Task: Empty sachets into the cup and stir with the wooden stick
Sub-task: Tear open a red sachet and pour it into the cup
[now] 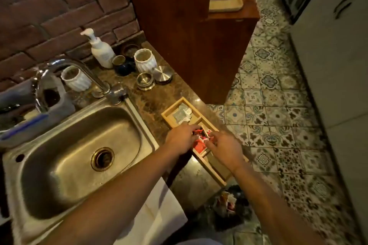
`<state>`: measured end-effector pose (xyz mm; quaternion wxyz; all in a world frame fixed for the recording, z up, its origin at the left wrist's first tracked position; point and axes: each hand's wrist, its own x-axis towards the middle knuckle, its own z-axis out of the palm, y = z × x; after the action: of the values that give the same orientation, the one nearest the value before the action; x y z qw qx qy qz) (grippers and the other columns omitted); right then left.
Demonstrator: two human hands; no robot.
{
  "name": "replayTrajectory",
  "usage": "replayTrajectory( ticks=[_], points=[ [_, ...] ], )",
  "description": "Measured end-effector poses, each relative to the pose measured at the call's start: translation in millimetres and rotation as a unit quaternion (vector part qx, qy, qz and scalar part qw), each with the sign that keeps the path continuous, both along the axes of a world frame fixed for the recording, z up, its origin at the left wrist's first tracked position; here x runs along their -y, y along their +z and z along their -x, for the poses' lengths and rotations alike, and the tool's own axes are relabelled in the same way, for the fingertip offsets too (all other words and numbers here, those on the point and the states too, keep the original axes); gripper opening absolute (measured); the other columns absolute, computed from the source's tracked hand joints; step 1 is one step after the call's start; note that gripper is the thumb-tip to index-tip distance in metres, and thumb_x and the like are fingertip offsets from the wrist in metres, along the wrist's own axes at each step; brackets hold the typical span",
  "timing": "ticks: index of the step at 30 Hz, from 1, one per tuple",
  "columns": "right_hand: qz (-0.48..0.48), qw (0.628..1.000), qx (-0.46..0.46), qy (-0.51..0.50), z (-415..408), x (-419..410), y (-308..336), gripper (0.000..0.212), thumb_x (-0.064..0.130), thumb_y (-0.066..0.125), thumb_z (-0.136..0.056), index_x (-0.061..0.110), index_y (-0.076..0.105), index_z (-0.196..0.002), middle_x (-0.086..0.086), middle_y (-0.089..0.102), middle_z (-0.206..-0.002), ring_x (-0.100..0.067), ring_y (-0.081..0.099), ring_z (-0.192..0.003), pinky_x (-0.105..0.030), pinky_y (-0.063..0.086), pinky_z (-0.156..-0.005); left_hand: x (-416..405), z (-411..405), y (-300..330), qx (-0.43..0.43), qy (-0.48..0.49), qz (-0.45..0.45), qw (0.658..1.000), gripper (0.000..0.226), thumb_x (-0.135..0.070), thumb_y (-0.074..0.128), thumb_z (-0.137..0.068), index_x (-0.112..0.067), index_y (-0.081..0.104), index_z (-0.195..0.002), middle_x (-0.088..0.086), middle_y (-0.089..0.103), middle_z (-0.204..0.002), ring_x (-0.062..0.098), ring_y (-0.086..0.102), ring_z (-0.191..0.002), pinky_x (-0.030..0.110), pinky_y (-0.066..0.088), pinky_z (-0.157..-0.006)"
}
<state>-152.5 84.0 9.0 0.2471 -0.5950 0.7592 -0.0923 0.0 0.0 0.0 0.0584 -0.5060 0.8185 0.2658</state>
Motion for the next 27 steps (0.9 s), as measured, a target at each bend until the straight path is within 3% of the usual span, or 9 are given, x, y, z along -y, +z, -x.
replayTrajectory(
  ticks=[4, 7, 12, 14, 17, 20, 24, 27],
  points=[
    [-0.004, 0.998, -0.06, 0.002, -3.1, 9.5, -6.8, 0.026, 0.039, 0.06, -0.096, 0.025, 0.07, -0.115, -0.002, 0.065, -0.107, -0.016, 0.066, -0.088, -0.028, 0.049, -0.067, -3.0, 7.3, -8.2, 0.072, -0.002, -0.005, 0.997, 0.04, -0.036, 0.061, -0.095, -0.041, 0.056, -0.134, 0.005, 0.058, -0.123, 0.029, 0.064, -0.109, 0.042, 0.056, -0.089],
    [-0.022, 0.995, -0.096, 0.01, -9.3, 12.6, -10.8, 0.022, 0.033, 0.06, -0.096, 0.022, 0.072, -0.111, -0.002, 0.069, -0.103, -0.018, 0.068, -0.087, -0.03, 0.051, -0.067, -5.3, 11.9, -8.0, 0.084, -0.013, 0.01, 0.996, 0.032, -0.029, 0.057, -0.095, -0.033, 0.063, -0.126, 0.004, 0.06, -0.116, 0.03, 0.068, -0.1, 0.041, 0.059, -0.082],
    [-0.061, 0.993, -0.097, -0.013, -11.9, 16.6, -14.4, 0.019, 0.035, 0.061, -0.094, 0.022, 0.074, -0.097, 0.0, 0.07, -0.091, -0.02, 0.068, -0.081, -0.032, 0.054, -0.067, -3.2, 19.5, -12.0, 0.096, -0.025, 0.043, 0.994, 0.032, -0.019, 0.055, -0.094, -0.025, 0.06, -0.125, 0.007, 0.062, -0.115, 0.033, 0.068, -0.1, 0.042, 0.055, -0.077],
    [-0.072, 0.993, -0.089, -0.019, -12.0, 17.5, -16.9, 0.018, 0.035, 0.062, -0.092, 0.023, 0.074, -0.095, 0.0, 0.071, -0.091, -0.021, 0.069, -0.082, -0.033, 0.056, -0.069, -3.0, 19.2, -14.0, 0.083, -0.015, 0.039, 0.996, 0.028, -0.019, 0.055, -0.094, -0.024, 0.061, -0.121, 0.007, 0.063, -0.114, 0.033, 0.068, -0.099, 0.042, 0.054, -0.077],
    [-0.081, 0.994, -0.074, -0.025, -13.6, 18.0, -19.0, 0.016, 0.037, 0.066, -0.089, 0.023, 0.075, -0.089, 0.0, 0.072, -0.089, -0.022, 0.07, -0.083, -0.035, 0.059, -0.071, -0.5, 15.7, -15.0, 0.045, 0.013, 0.019, 0.999, 0.013, -0.02, 0.054, -0.092, -0.024, 0.063, -0.1, 0.005, 0.066, -0.105, 0.03, 0.067, -0.095, 0.04, 0.055, -0.076],
    [-0.082, 0.995, -0.061, -0.02, -13.5, 17.6, -24.2, 0.016, 0.036, 0.067, -0.088, 0.023, 0.074, -0.083, 0.002, 0.072, -0.084, -0.023, 0.07, -0.081, -0.039, 0.061, -0.072, 2.8, 12.6, -12.0, 0.025, 0.04, -0.007, 0.999, 0.013, -0.017, 0.055, -0.088, -0.023, 0.066, -0.085, 0.001, 0.069, -0.095, 0.025, 0.066, -0.09, 0.04, 0.057, -0.076],
    [-0.066, 0.997, -0.016, -0.03, -10.6, 14.7, -26.6, 0.017, 0.023, 0.061, -0.088, 0.026, 0.07, -0.074, 0.006, 0.07, -0.076, -0.02, 0.069, -0.077, -0.038, 0.06, -0.069, 4.7, 5.8, -9.1, -0.003, 0.027, -0.016, 0.999, 0.012, -0.017, 0.061, -0.087, -0.024, 0.068, -0.08, 0.0, 0.067, -0.095, 0.023, 0.065, -0.09, 0.042, 0.057, -0.079],
    [-0.028, 0.999, -0.001, -0.026, -5.6, 10.1, -21.0, 0.017, 0.024, 0.06, -0.091, 0.028, 0.073, -0.08, 0.008, 0.071, -0.078, -0.017, 0.068, -0.074, -0.034, 0.058, -0.066, 5.5, -5.7, -0.4, -0.045, 0.012, -0.009, 0.999, 0.009, -0.02, 0.069, -0.085, -0.028, 0.07, -0.081, -0.003, 0.06, -0.099, 0.018, 0.06, -0.094, 0.04, 0.055, -0.082]
  ],
)
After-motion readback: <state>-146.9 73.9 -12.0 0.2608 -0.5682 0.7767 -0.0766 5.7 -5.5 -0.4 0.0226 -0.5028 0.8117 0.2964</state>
